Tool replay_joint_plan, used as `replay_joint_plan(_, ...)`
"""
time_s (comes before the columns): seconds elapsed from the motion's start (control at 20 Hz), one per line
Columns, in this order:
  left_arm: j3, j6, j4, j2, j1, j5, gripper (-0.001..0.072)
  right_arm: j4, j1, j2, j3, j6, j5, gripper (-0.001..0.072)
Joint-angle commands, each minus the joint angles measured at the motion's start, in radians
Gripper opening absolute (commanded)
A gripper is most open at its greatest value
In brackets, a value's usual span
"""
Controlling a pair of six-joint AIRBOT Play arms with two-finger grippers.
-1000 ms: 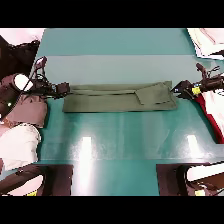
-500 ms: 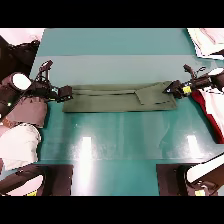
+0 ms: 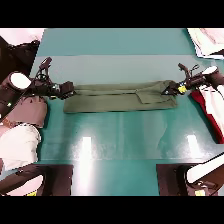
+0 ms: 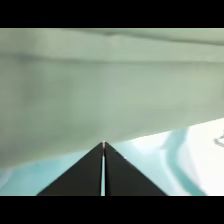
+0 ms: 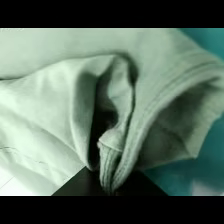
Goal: Fold the shirts.
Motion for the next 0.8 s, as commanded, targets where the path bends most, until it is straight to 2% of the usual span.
replay_joint_plan(0.0,0.01,0.047,-0.071,-0.017,-0.07,0.105,0.0021,0.057,0.013,0.089,0.002,-0.008,0.01,0.0017)
replay_joint_plan(0.15,0.114,0.047,-0.053,-0.151,-0.171,0.116,0.0021,0.074,0.054,0.154,0.072,0.022,0.065,0.0016)
replay_joint_plan(0.3,0.304,0.047,-0.046,-0.36,-0.264,0.108,0.0021,0.095,0.132,0.175,0.214,0.111,0.138,0.0017)
replay_joint_plan(0.45,0.483,0.046,-0.046,-0.556,-0.343,0.088,0.0021,0.11,0.221,0.192,0.337,0.17,0.145,0.0017)
replay_joint_plan(0.75,0.684,0.005,-0.041,-0.767,-0.388,0.098,0.0021,0.114,0.395,0.191,0.493,0.22,0.137,0.0017)
